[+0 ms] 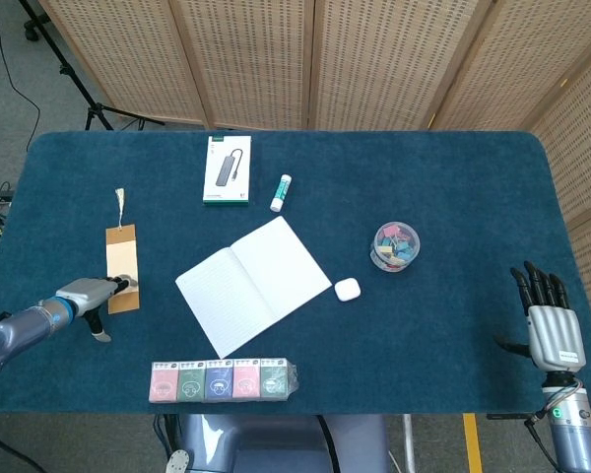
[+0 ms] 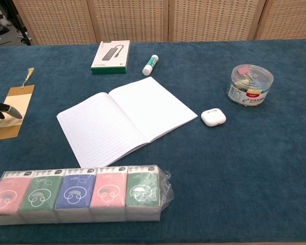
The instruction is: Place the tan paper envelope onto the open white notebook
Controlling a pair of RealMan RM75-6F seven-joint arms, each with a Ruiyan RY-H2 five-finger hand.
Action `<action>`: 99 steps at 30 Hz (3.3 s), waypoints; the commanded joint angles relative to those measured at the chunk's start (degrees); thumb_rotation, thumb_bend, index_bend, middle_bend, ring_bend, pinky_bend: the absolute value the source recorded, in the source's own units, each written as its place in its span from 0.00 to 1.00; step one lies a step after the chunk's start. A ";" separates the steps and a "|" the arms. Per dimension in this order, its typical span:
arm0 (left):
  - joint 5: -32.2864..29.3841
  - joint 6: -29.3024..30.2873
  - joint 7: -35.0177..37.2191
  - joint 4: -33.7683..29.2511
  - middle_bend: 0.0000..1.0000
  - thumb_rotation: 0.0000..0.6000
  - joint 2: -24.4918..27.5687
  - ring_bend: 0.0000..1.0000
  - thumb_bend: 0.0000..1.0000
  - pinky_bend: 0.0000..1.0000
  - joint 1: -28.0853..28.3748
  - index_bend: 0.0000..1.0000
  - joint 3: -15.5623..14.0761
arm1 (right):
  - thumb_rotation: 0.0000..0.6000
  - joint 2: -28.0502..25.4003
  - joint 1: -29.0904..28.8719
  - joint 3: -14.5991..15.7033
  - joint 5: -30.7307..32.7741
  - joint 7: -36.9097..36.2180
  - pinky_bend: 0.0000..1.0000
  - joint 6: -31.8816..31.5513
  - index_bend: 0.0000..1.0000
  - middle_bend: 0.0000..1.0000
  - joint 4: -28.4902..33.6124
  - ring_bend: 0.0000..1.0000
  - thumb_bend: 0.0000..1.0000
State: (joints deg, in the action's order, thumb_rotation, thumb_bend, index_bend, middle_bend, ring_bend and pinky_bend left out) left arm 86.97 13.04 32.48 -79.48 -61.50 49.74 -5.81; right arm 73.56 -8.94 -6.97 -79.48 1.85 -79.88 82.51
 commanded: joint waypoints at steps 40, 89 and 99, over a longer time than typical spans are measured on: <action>21.55 58.90 -12.11 68.99 0.00 1.00 -33.85 0.00 0.00 0.10 -16.81 0.01 -9.05 | 1.00 0.78 -0.06 -0.56 1.75 1.62 0.00 0.56 0.00 0.00 -0.29 0.00 0.00; 19.88 58.62 -11.84 72.56 0.00 1.00 -38.61 0.00 0.16 0.10 -16.81 0.71 -10.94 | 1.00 0.73 0.11 -0.54 2.17 1.03 0.00 0.98 0.00 0.00 -0.65 0.00 0.00; 19.91 57.61 -11.46 72.13 0.00 1.00 -38.55 0.00 0.20 0.10 -16.77 0.75 -11.52 | 1.00 0.47 0.17 -0.53 2.10 0.56 0.00 1.01 0.00 0.00 -0.51 0.00 0.00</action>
State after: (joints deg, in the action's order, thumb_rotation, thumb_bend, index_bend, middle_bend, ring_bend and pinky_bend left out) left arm 106.84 70.86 20.91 -7.27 -100.04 32.94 -17.24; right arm 74.03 -8.77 -7.50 -77.38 2.41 -78.87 82.00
